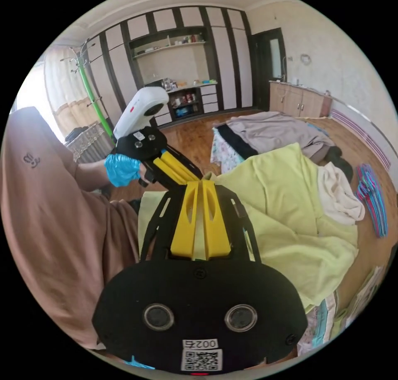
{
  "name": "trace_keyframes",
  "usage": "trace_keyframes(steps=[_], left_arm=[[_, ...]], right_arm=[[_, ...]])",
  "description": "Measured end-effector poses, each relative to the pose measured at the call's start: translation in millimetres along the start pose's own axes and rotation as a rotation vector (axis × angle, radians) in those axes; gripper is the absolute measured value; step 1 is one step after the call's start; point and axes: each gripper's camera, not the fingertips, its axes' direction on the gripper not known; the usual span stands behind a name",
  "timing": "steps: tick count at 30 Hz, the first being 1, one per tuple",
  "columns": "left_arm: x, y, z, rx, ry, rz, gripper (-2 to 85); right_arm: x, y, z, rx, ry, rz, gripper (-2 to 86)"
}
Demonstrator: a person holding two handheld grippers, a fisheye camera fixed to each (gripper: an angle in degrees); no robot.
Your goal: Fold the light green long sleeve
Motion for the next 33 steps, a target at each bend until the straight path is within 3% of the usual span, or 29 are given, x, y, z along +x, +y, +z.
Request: trace_keyframes(steps=[6, 11, 20, 29, 33], left_arm=[[-11.2, 26.0, -25.4, 0.056, -0.051, -0.112, 4.3], [-8.0, 15.7, -29.3, 0.079, -0.036, -0.054, 8.2], [-2.8, -5.9, -44.6, 0.142, -0.038, -0.047, 9.0], [2.5, -36.7, 5.5, -0.126, 0.01, -0.023, 6.8], [10.9, -55.7, 10.1, -0.133, -0.004, -0.005, 1.3]], right_arm=[[4.3, 25.0, -17.8, -0.044, 0.157, 0.007, 7.2], [44.5, 57.5, -31.2, -0.115, 0.423, 0.176, 9.1], [103.7, 125.7, -55.6, -0.121, 0.645, 0.469, 10.4], [143.2, 202.4, -63.0, -0.15, 0.657, 0.563, 11.0], [153.8, 219.9, -57.5, -0.093, 0.636, 0.569, 10.7]])
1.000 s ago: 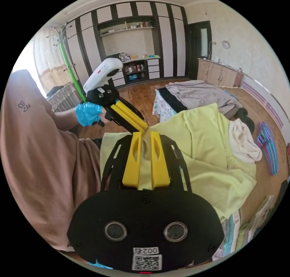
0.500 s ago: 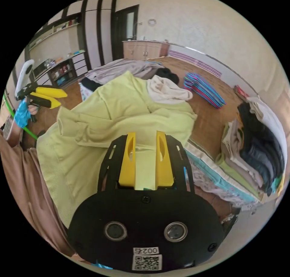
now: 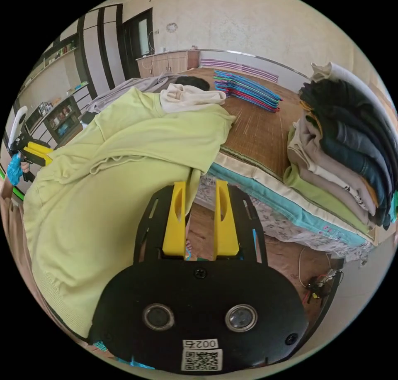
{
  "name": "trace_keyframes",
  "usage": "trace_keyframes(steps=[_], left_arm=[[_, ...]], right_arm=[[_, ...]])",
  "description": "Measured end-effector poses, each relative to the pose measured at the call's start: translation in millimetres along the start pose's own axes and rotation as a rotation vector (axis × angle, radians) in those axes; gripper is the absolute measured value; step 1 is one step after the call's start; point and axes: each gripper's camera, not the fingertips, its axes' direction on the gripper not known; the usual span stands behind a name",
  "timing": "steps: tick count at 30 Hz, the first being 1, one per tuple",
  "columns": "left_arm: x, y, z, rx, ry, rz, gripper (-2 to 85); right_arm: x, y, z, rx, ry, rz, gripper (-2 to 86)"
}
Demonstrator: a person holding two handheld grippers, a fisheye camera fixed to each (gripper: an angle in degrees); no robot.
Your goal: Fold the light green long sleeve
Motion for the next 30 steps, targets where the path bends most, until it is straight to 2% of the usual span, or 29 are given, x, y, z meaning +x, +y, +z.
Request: trace_keyframes(steps=[9, 16, 23, 30], left_arm=[[10.7, -53.1, -32.6, -0.012, -0.139, 0.066, -0.8], [-3.5, -96.0, -7.4, -0.107, -0.028, -0.033, -0.3], [-1.0, -175.8, -42.8, 0.007, -0.217, -0.014, 0.7], [23.7, -312.4, -4.9, 0.137, -0.155, 0.147, 0.8]], right_arm=[[26.9, 8.1, 18.5, 0.11, 0.022, 0.091, 4.5], [40.1, 30.4, 23.1, 0.122, 0.036, 0.101, 4.2], [54.8, 37.9, 21.1, 0.14, 0.021, 0.069, 6.8], [64.5, 50.3, 16.4, 0.222, 0.04, 0.158, 2.7]])
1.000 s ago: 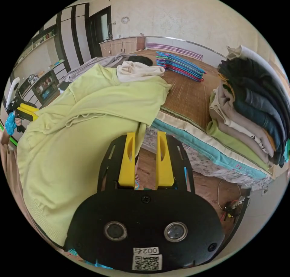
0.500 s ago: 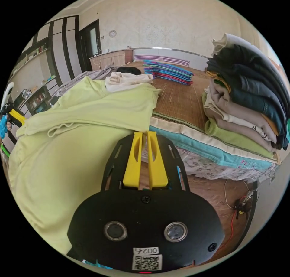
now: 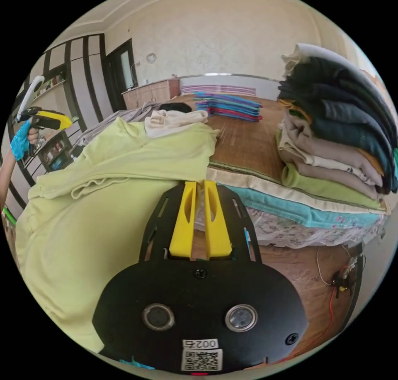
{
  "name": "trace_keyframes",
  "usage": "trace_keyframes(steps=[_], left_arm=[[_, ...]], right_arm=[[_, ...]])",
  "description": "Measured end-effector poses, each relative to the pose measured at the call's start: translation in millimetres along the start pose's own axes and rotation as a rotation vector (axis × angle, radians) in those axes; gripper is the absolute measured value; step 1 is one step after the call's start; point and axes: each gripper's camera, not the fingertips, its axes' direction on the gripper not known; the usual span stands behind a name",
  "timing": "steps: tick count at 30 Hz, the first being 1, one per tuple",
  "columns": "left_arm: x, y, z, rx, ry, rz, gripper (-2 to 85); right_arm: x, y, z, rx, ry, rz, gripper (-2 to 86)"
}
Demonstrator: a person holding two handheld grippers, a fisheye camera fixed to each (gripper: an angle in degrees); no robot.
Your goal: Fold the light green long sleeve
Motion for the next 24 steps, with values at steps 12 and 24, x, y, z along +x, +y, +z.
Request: trace_keyframes(steps=[12, 24], left_arm=[[29.9, -249.6, 155.1, 0.056, 0.134, 0.112, 3.3], [47.5, -382.4, 234.7, -0.06, 0.084, 0.098, 0.2]], right_arm=[[15.0, 10.0, -6.4, 0.035, -0.003, -0.023, 5.4], [21.4, 3.9, 1.0, 0.048, 0.026, -0.052, 1.4]])
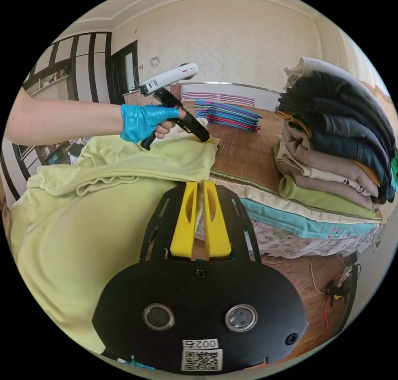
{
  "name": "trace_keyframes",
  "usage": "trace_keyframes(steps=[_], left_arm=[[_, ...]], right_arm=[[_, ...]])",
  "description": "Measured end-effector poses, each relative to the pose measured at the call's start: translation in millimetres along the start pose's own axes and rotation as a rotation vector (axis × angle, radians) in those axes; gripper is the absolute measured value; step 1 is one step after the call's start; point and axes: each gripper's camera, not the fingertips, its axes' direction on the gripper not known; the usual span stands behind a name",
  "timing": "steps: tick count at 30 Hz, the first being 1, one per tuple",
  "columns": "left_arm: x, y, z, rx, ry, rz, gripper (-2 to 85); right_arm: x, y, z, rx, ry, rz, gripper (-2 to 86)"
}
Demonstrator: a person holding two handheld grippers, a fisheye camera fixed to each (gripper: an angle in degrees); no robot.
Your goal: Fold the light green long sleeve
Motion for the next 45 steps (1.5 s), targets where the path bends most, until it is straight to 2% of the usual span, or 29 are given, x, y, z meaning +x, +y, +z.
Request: trace_keyframes(steps=[4, 8, 15, 19, 24, 27, 31, 35, 40, 45], left_arm=[[-2.0, -41.1, -15.4, 0.059, -0.058, 0.039, -0.7], [-9.6, -94.9, -14.0, 0.07, -0.038, 0.066, -0.9], [-15.7, -157.2, 41.5, -0.053, 0.012, 0.046, -0.8], [-21.5, -176.4, 53.2, -0.054, 0.039, 0.043, -0.8], [-27.6, -201.9, 53.4, 0.008, 0.013, 0.061, -0.8], [-31.7, -214.0, 67.3, -0.051, 0.019, 0.073, -0.5], [-45.9, -226.9, 59.9, -0.031, 0.073, 0.059, 0.6], [-63.9, -232.8, 33.9, 0.022, 0.007, 0.081, 0.5], [-76.5, -216.3, 21.5, 0.022, 0.074, 0.119, 1.4], [-74.3, -194.9, 37.4, -0.019, 0.124, 0.136, 2.1]], right_arm=[[5.7, -6.5, -11.3, 0.061, 0.071, 0.019, -0.3], [13.8, -9.5, -3.9, 0.031, 0.131, 0.049, -0.6], [30.2, -11.4, 16.1, -0.062, 0.097, 0.111, -0.4], [35.7, -15.9, 18.2, -0.047, 0.062, 0.088, -0.1], [42.0, -24.6, 15.4, -0.014, 0.127, 0.09, -0.6], [43.7, -28.1, 27.2, -0.073, 0.133, 0.098, -0.6], [50.0, -33.6, 31.4, -0.095, 0.118, 0.082, -0.3], [58.9, -41.9, 31.6, -0.101, 0.087, 0.082, 1.5], [67.6, -51.7, 37.0, -0.111, 0.026, 0.112, 4.8], [76.1, -59.9, 42.5, -0.1, -0.027, 0.182, 3.2]])
